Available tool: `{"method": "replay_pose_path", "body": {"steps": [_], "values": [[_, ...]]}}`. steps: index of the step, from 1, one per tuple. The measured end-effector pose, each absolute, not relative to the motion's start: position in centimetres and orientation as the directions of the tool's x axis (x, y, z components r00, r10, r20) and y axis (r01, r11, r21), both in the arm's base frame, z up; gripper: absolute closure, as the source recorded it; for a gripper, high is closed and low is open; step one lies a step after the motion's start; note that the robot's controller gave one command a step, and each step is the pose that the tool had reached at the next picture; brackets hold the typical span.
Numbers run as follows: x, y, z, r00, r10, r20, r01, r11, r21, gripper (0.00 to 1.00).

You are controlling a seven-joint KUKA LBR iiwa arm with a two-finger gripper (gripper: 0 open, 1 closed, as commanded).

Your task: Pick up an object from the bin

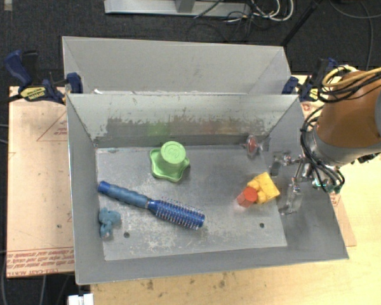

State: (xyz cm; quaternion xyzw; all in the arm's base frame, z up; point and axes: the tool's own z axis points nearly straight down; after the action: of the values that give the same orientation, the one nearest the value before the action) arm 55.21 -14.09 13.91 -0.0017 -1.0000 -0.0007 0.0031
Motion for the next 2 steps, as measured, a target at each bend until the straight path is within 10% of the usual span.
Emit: {"method": "replay_pose_path", "body": {"steps": [1, 2], "values": [[58.11, -9.99, 6.78, -0.967, -0.253, 0.001, -0.253, 0.967, 0.004, 0.00], [58.21, -10.09, 7.00, -0.967, -0.254, -0.002, -0.254, 0.967, 0.001, 1.00]]}}
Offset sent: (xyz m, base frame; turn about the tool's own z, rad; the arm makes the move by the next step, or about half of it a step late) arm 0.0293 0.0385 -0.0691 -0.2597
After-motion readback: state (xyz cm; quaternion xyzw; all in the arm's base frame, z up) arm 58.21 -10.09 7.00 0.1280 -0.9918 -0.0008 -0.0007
